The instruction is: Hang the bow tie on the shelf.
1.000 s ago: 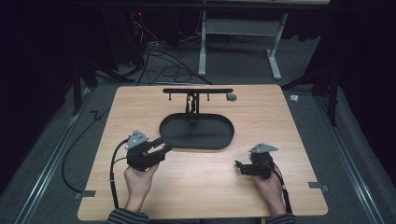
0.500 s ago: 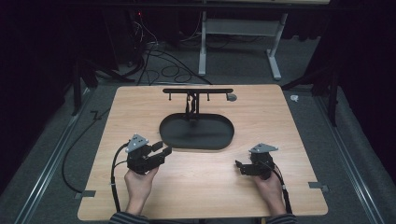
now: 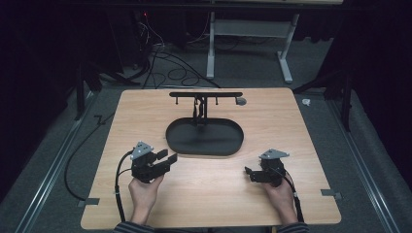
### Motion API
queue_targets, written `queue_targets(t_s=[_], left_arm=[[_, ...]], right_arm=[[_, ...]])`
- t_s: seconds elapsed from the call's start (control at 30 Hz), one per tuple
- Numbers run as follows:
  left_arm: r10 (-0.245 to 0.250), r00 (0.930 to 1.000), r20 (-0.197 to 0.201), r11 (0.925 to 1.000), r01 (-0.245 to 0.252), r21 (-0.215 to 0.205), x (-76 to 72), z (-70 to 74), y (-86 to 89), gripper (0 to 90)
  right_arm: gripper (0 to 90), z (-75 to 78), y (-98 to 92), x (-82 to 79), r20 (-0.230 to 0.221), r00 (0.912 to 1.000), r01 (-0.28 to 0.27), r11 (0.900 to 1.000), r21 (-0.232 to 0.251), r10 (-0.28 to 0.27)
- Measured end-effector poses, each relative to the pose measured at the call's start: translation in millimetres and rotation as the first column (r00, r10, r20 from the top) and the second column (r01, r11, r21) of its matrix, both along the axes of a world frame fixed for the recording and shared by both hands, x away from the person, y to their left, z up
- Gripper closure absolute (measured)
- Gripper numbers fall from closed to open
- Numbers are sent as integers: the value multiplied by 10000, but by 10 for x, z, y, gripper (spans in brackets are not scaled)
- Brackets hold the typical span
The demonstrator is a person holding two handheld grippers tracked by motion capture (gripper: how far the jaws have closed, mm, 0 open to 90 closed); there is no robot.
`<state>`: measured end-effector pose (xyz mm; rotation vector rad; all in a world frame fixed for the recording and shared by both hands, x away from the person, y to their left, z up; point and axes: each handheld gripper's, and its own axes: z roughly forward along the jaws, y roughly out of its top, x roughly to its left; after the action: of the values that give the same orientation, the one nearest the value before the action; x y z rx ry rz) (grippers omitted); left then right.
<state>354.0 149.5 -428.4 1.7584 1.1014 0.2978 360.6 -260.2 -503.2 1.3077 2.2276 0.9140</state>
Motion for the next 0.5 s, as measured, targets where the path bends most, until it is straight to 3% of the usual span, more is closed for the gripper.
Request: queue_targets(t_s=[0.5], left_arm=[[231, 9991, -348, 9997, -228, 83, 13, -159, 74, 510]], right_arm=[[201, 0, 0, 0, -2, 10000, 7, 10000, -3, -7]])
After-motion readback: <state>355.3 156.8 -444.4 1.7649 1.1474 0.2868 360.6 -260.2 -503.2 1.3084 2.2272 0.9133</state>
